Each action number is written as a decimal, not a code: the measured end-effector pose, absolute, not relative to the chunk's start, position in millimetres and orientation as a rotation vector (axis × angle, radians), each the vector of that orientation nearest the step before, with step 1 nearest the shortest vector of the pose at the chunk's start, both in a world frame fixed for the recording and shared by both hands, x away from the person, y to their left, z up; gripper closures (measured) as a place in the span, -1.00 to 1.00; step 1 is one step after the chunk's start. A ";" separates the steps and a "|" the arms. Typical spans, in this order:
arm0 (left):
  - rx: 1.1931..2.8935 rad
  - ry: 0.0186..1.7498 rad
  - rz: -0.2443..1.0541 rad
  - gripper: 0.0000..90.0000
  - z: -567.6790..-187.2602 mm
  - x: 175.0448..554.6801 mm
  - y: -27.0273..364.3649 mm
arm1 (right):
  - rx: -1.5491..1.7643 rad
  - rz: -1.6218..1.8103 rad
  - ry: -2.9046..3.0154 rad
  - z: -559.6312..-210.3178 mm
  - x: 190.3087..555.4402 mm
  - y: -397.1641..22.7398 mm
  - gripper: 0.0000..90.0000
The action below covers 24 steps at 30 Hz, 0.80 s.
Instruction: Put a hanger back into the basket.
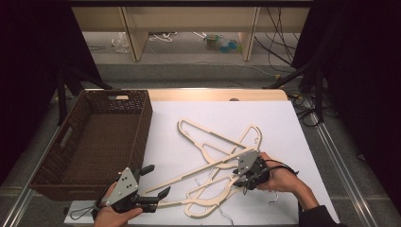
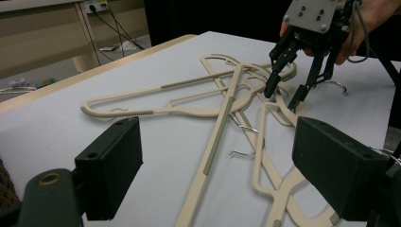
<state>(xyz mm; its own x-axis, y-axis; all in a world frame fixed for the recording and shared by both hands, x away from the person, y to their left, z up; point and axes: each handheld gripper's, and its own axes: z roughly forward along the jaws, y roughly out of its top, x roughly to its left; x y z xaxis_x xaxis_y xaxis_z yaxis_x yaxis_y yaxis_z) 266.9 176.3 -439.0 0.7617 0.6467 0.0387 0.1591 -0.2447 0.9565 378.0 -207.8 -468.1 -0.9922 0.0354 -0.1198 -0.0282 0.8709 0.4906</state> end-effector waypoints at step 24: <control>1.819 0.621 0.523 -0.62 -439.4 267.0 174.1 | -0.443 0.696 2.904 -464.6 381.2 -198.1 0.70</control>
